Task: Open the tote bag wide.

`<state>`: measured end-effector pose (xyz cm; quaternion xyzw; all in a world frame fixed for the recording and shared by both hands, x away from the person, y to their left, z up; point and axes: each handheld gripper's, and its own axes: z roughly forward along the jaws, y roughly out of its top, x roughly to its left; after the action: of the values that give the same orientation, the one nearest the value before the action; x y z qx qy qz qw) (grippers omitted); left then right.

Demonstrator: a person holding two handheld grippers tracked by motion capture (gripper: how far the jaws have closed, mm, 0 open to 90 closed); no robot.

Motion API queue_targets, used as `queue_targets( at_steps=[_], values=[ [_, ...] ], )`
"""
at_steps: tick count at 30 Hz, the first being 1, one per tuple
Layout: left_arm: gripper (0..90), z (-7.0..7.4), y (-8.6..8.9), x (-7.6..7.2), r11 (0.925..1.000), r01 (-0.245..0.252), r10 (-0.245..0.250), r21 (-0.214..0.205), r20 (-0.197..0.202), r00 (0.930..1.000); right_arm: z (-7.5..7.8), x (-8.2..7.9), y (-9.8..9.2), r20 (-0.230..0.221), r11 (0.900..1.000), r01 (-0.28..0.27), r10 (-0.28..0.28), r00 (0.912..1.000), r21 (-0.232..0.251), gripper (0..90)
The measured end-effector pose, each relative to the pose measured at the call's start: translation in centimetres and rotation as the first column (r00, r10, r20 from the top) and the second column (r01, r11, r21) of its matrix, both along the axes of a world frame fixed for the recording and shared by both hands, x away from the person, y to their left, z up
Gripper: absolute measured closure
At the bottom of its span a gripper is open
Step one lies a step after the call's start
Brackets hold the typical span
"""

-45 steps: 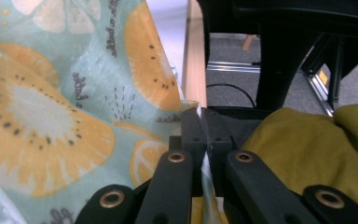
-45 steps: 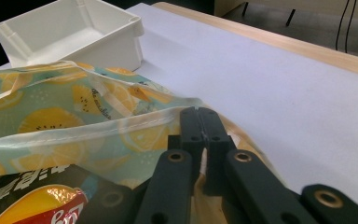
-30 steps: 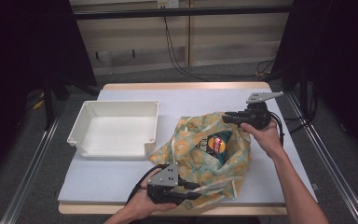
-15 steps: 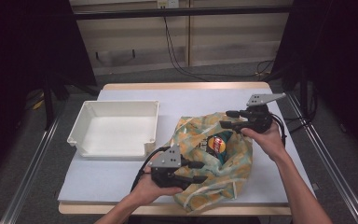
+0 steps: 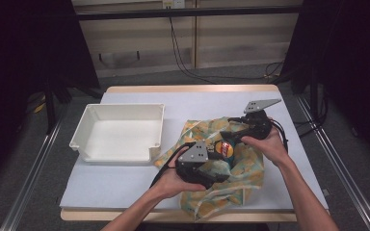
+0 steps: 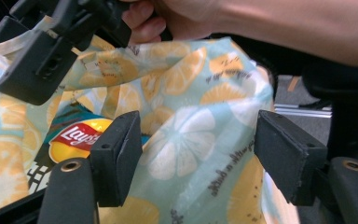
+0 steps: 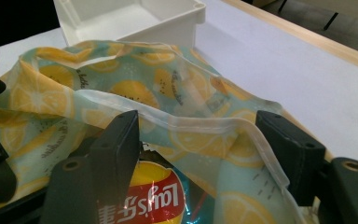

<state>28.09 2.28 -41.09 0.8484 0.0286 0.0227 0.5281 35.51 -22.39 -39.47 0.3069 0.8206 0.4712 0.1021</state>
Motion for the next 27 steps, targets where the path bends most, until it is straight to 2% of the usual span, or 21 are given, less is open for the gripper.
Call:
queue_targets(
  at_steps=[3, 4, 6, 7, 8, 10, 11, 12, 14, 16, 24, 27],
  values=[
    [33.6, -0.5, -0.4, 0.2, 0.9995, -0.015, 0.015, 0.027, 0.006, 0.9999, -0.3, 0.2, 0.2, -0.012, 0.9999, -0.003, 0.003, 0.9999, -0.01, 43.5],
    [35.7, -0.7, -0.5, 0.2, 0.9994, -0.017, 0.017, 0.032, -0.001, 0.9998, -0.5, 0.3, 0.3, -0.012, 0.9999, -0.007, 0.007, 0.9999, -0.012, 48.5],
    [43.1, -0.7, -0.5, 0.4, 0.9977, -0.038, 0.038, 0.056, 0.01, 0.9992, -0.6, 0.4, 0.3, -0.02, 0.9999, -0.016, 0.016, 0.9997, -0.002, 58.0],
    [49.9, -0.7, -0.4, 0.5, 0.9975, -0.032, 0.031, 0.063, 0.016, 0.9994, -0.7, 0.4, 0.4, -0.021, 0.9998, -0.017, 0.017, 0.9996, -0.002, 61.8],
    [58.0, -0.7, -0.4, 0.4, 0.9979, -0.042, 0.042, 0.049, 0.005, 0.9991, -0.8, 0.5, 0.4, -0.023, 0.9998, -0.02, 0.02, 0.9995, -0.002, 67.8],
    [76.1, -0.6, -0.3, 0.5, 0.9983, -0.025, 0.024, 0.053, 0.009, 0.9997, -1.0, 0.7, 0.5, -0.032, 0.9997, -0.024, 0.024, 0.9992, 0.006, 75.8],
    [82.0, -0.7, -0.3, 0.4, 0.9989, -0.012, 0.013, 0.046, -0.006, 0.9999, -1.1, 0.9, 0.5, -0.03, 0.9996, -0.026, 0.026, 0.9992, 0.01, 80.2],
    [87.8, -0.6, -0.3, 0.3, 0.9988, -0.001, 0.001, 0.048, -0.003, 1.0, -1.2, 1.0, 0.5, -0.033, 0.9996, -0.024, 0.024, 0.9992, 0.012, 84.6],
    [90.0, -0.5, -0.2, -0.1, 0.9988, 0.024, -0.023, 0.042, -0.018, 0.9996, -1.4, 1.4, 0.4, -0.031, 0.9995, -0.014, 0.015, 0.9994, 0.029, 87.6],
    [90.0, -0.4, -0.1, -0.6, 0.9979, 0.044, -0.043, 0.047, -0.016, 0.9989, -1.7, 1.9, 0.2, -0.037, 0.9991, 0.004, -0.002, 0.9993, 0.042, 88.8],
    [90.0, -0.6, 0.4, -2.4, 0.993, 0.103, -0.102, 0.058, -0.014, 0.9946, -2.8, 4.1, -0.9, -0.049, 0.9936, 0.079, -0.075, 0.996, 0.081, 89.6],
    [90.0, -0.7, 0.7, -3.1, 0.9898, 0.128, -0.127, 0.063, -0.021, 0.9917, -2.9, 4.9, -0.7, -0.048, 0.9923, 0.094, -0.09, 0.9948, 0.081, 89.6]
  ],
)
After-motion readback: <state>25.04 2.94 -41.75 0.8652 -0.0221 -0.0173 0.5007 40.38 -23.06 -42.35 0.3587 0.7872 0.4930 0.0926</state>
